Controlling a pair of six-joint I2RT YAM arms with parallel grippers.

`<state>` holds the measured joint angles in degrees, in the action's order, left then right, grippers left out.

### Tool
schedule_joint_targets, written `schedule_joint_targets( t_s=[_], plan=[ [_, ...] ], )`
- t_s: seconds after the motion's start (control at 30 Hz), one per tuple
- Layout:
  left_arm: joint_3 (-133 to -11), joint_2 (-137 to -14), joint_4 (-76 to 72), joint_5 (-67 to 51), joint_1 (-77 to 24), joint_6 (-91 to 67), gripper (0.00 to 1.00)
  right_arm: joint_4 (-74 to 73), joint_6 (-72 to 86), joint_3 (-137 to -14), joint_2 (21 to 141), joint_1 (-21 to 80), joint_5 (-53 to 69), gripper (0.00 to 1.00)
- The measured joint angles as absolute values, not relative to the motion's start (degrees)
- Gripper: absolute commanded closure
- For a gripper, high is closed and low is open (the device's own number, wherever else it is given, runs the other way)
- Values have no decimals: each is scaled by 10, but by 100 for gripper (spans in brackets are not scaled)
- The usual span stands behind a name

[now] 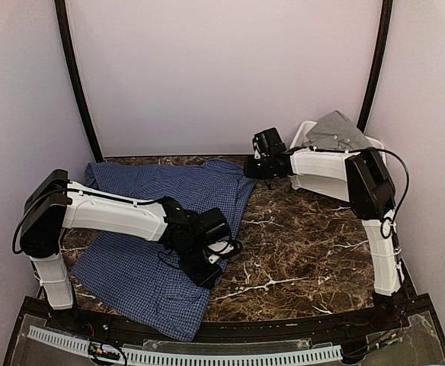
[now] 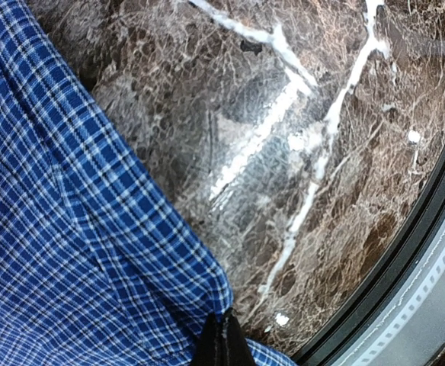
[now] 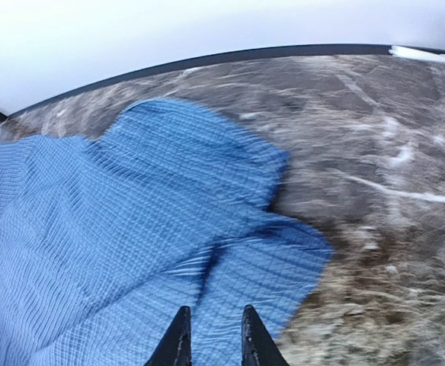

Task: Fold and stack the long sleeve shirts
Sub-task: Adjust the sleeve of the 1/3-folded shirt.

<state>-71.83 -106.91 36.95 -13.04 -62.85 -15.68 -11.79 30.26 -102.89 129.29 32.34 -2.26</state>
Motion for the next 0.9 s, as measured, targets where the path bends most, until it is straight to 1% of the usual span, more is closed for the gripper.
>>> schedule_joint_targets(
  t_s=[0.07,0.13,0.23,0.47,0.57,0.6,0.7,0.8,0.9],
  plan=[
    [-718,-1069,369,-131,-628,-157,98,-119,301,-1040,1299,335,-13,91],
    [-718,-1069,369,-131,-628,-157,97,-120,302,-1049,1309,346,-2,92],
    [-718,-1069,369,-131,-628,-156,92,-123,303,-1050,1324,352,6,92],
    [-719,-1069,369,-141,-628,-154,72,-145,303,-1089,1389,335,13,91],
    [-721,-1069,369,-144,-625,-153,63,-151,303,-1129,1420,326,20,84],
    [-722,-1069,369,-146,-623,-153,59,-155,302,-1144,1428,323,22,79],
    [-733,-1068,369,-157,-615,-152,52,-162,302,-1181,1451,316,29,66],
    [-747,-1061,369,-170,-594,-152,51,-174,295,-1223,1473,309,37,55],
    [-762,-1049,368,-171,-568,-156,52,-190,287,-1261,1490,302,44,49]
  ],
)
